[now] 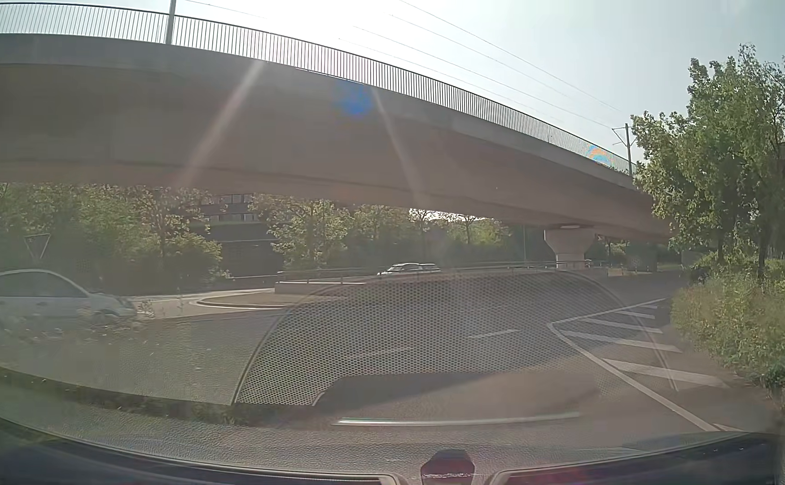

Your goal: Follow the waypoints while adhering to traffic rules and regulations

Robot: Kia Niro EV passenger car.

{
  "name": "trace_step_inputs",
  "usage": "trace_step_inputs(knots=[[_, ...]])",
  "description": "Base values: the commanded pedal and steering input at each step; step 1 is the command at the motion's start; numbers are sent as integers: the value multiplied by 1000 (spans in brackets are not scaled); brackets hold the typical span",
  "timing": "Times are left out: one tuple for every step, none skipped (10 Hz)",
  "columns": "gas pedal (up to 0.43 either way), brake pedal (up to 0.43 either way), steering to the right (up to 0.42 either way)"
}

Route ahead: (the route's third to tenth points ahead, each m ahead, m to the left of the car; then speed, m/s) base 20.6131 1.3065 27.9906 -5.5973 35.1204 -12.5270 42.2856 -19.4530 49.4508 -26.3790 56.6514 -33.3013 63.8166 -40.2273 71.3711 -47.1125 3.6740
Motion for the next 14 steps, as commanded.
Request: trace_step_inputs(knots=[[0,226,77],[0,226,72],[0,226,68],[0,226,68],[0,232,67],[0,232,68],[0,232,68],[0,220,68],[0,220,69],[0,213,71],[0,213,73],[0,220,72],[0,220,72],[0,213,72]])
